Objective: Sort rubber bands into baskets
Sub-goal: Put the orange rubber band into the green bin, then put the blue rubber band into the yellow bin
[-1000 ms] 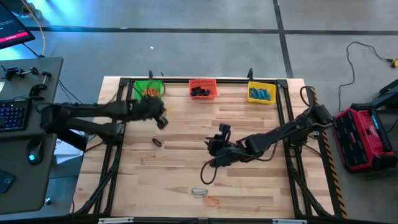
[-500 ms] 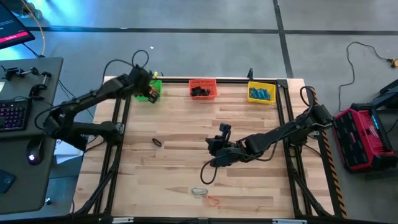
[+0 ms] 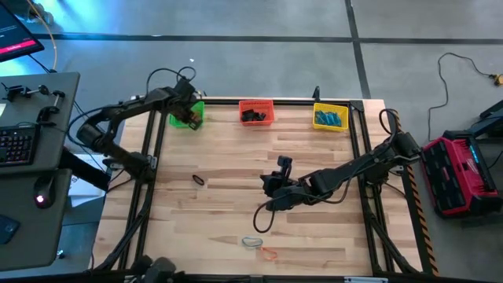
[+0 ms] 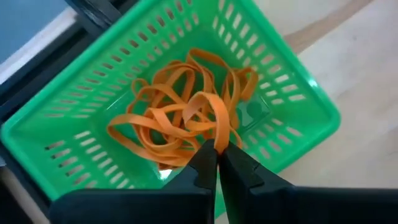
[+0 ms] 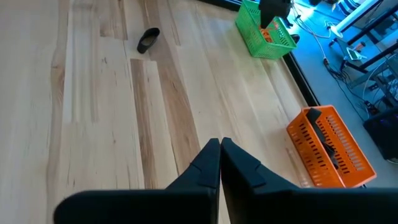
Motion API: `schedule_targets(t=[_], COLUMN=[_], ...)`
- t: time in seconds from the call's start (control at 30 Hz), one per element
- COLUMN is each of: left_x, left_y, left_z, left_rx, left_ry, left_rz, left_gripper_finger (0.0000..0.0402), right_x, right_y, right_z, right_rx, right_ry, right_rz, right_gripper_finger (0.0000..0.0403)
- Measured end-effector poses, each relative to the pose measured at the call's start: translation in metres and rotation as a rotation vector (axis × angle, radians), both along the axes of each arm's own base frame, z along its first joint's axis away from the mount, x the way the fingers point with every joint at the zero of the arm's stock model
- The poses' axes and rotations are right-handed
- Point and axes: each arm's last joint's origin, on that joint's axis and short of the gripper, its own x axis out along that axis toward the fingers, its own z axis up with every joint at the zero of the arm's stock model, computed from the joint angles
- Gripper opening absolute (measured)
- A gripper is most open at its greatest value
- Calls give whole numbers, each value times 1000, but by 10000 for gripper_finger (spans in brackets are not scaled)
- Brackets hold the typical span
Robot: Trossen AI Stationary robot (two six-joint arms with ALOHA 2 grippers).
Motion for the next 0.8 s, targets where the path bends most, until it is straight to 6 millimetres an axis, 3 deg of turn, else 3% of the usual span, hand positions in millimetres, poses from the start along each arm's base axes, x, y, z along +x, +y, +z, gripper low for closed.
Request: schedule_targets(t=[0.37, 0.8], left_x=[4, 3], left_y=[-2, -18], left_z=[1, 32], left_rx=[16, 136], left_ry=[10, -49], left_rz=[-66, -91], left_gripper_finger=[61, 144], right_x=[0, 0], right_y=[0, 1], right_z=[0, -1], right_rx=[5, 24], right_ry=[4, 12], right_rz=[3, 22], right_gripper_finger=[0, 0])
